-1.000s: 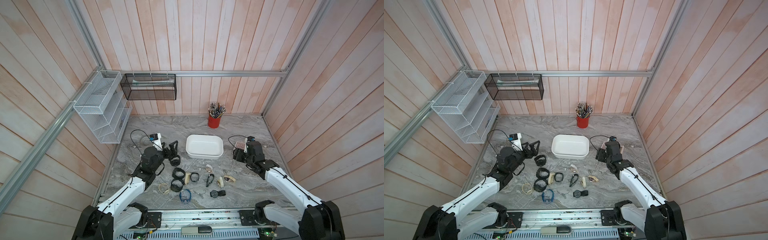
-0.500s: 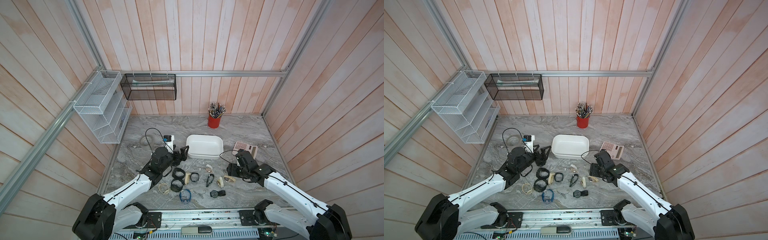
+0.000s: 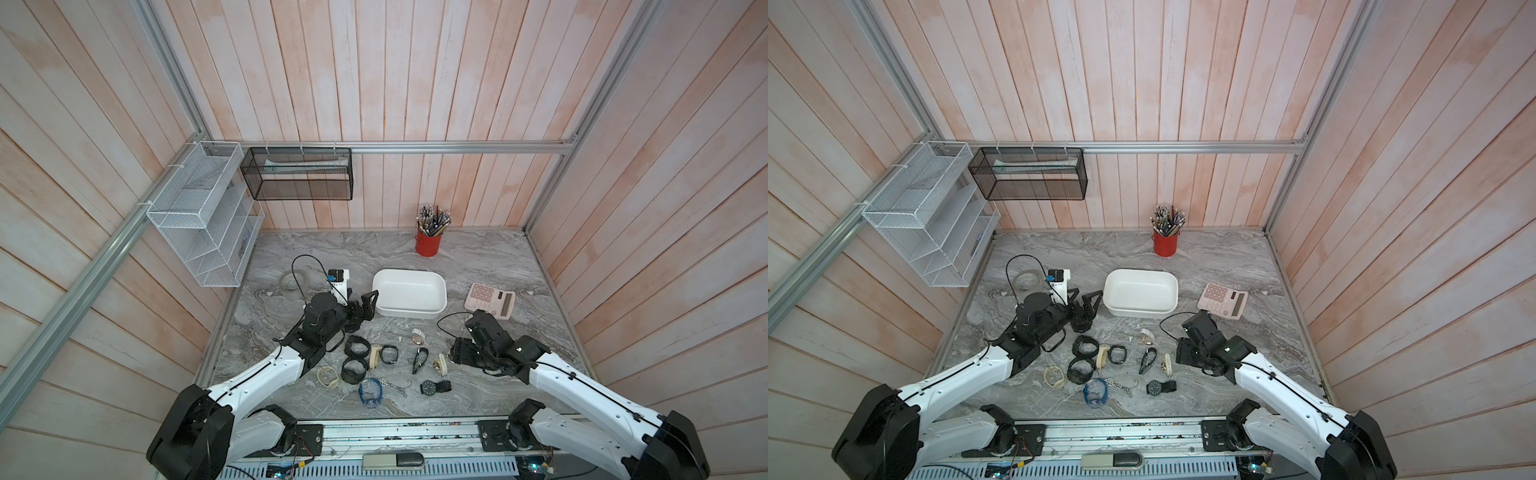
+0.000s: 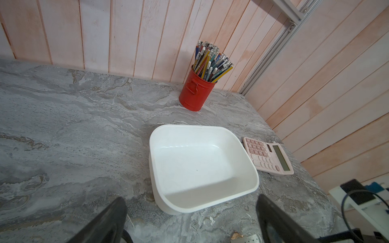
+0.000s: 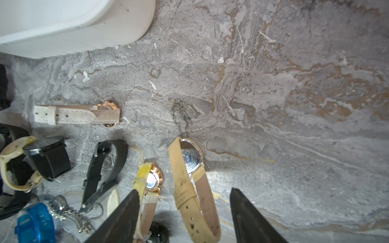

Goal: Put the watch into the storage box
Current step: Pick up the watch at the center of the board.

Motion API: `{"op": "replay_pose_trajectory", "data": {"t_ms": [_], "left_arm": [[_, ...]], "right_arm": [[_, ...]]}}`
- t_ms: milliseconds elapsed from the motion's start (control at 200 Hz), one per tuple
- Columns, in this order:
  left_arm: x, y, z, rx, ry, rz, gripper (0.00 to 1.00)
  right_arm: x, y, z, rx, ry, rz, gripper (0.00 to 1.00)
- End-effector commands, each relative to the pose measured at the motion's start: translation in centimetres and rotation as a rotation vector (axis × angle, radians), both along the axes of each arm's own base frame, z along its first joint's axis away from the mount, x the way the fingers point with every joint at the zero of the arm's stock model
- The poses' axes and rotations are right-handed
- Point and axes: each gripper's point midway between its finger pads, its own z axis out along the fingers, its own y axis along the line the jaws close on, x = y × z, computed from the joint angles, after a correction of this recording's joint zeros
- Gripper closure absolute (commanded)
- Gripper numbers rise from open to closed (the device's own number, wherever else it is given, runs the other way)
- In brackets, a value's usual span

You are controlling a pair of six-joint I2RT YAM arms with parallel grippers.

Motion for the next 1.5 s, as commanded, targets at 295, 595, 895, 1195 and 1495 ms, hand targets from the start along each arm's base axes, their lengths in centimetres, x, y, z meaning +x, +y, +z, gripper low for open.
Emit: {"op": "replay_pose_trajectory", "data": {"t_ms": [295,595,895,1195,1495], "left_arm": [[0.2,0.1,1.1,-0.013,-0.027,0.018,0.03],[0.2,0.2,1.1,-0.012,-0.028,0.021,0.03],[0.1,0.5,0.8,-0.003,-0.025,0.033,0.03],[-0.2,2.0,1.1,0.022,-0.034,0.093,0.03],[-1.3,4.6,-0.1,0.053,0.028,0.195,0.03]], "right_arm": [[-0.4,-0.5,-1.6,-0.115,0.035,-0.007,0.48],[0.4,-0.6,-1.2,-0.16,-0.003,-0.02,0.68],[2.5,-0.1,1.3,-0.204,-0.079,0.001,0.79],[7.6,1.4,8.5,-0.28,-0.271,0.04,0.79],[14.1,5.8,13.1,-0.268,-0.485,0.097,0.79]]}}
